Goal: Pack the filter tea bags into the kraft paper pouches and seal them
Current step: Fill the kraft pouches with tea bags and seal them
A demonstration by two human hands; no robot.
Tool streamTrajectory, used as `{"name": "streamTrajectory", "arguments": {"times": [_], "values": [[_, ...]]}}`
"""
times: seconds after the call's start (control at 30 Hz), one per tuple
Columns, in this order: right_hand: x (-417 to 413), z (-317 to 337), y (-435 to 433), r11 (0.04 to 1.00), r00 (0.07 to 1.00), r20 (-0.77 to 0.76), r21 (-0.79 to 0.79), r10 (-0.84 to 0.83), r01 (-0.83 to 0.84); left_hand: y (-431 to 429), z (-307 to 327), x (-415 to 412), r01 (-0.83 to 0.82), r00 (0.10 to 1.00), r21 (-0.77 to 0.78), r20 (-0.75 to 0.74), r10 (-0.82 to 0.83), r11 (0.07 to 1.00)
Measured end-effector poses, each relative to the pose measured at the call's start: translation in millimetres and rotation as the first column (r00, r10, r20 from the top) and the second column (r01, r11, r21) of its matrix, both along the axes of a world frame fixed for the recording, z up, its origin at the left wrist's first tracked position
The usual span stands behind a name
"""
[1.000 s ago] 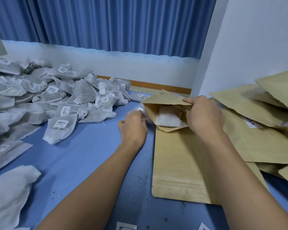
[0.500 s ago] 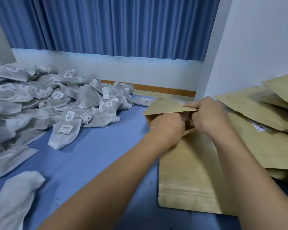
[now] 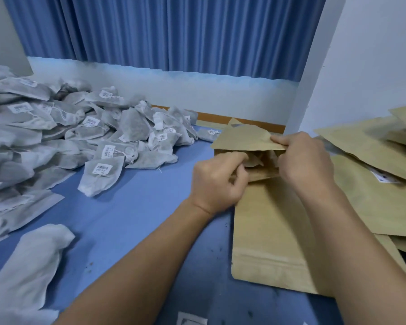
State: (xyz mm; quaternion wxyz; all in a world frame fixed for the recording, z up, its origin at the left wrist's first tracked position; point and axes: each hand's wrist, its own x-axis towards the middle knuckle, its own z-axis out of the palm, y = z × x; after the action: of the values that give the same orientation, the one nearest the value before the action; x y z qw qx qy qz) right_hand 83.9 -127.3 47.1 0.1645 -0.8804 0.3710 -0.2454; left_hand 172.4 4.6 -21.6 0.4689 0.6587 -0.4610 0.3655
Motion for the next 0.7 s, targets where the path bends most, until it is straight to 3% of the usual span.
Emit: {"name": "streamTrajectory", "arguments": {"times": [0.07, 0.1, 0.13, 0.17, 0.23, 0.27, 0.33, 0.43, 0.5, 0.57, 0.63, 0.7], "values": [[2, -1, 2, 0.999, 1.0, -0.013, -0.04, -0.006, 0.005, 26, 2, 20, -0.137, 0.99, -0.168, 0.016, 0.142, 0.976], [2, -2, 2, 0.999, 1.0, -0.015, -0.048, -0.01, 0.01, 36, 0, 35, -0.263, 0.963, -0.13, -0.096, 0.252, 0.956], [1, -2, 2, 0.999, 1.0, -0.014, -0.05, -0.015, 0.014, 47, -4, 52, -0.4, 0.883, 0.039, -0.252, 0.396, 0.916], [1, -2, 2, 0.999, 1.0, -0.016, -0.05, -0.017, 0.016, 57, -13, 69, -0.471, 0.743, 0.296, -0.375, 0.555, 0.831], [1, -2, 3, 0.999, 1.0, -0.022, -0.051, -0.009, 0.008, 71, -27, 87, -0.355, 0.492, 0.682, -0.445, 0.748, 0.639], [1, -2, 3, 0.999, 1.0, -0.019, -0.051, -0.004, 0.003, 72, -31, 93, -0.305, 0.459, 0.748, -0.427, 0.779, 0.589], [1, -2, 4, 0.998, 1.0, -0.023, -0.056, 0.001, -0.002, 68, -34, 97, -0.316, 0.509, 0.754, -0.378, 0.773, 0.576], [1, -3, 5, 0.998, 1.0, -0.028, -0.067, 0.004, -0.006, 61, -30, 90, -0.404, 0.576, 0.611, -0.409, 0.708, 0.681], [0, -4, 7, 0.997, 1.0, -0.019, -0.08, 0.02, -0.022, 56, -28, 73, -0.445, 0.596, 0.347, -0.573, 0.562, 0.825], [-2, -4, 8, 0.996, 1.0, -0.018, -0.082, 0.026, -0.027, 47, -15, 49, -0.425, 0.705, -0.071, -0.651, 0.281, 0.902], [-3, -3, 7, 0.998, 1.0, -0.011, -0.065, 0.02, -0.02, 41, 1, 21, -0.288, 0.893, -0.353, -0.434, 0.116, 0.89], [-3, -1, 5, 0.998, 0.999, -0.022, -0.052, 0.033, -0.034, 32, 7, -10, -0.117, 0.991, -0.299, -0.101, 0.091, 0.947]]}}
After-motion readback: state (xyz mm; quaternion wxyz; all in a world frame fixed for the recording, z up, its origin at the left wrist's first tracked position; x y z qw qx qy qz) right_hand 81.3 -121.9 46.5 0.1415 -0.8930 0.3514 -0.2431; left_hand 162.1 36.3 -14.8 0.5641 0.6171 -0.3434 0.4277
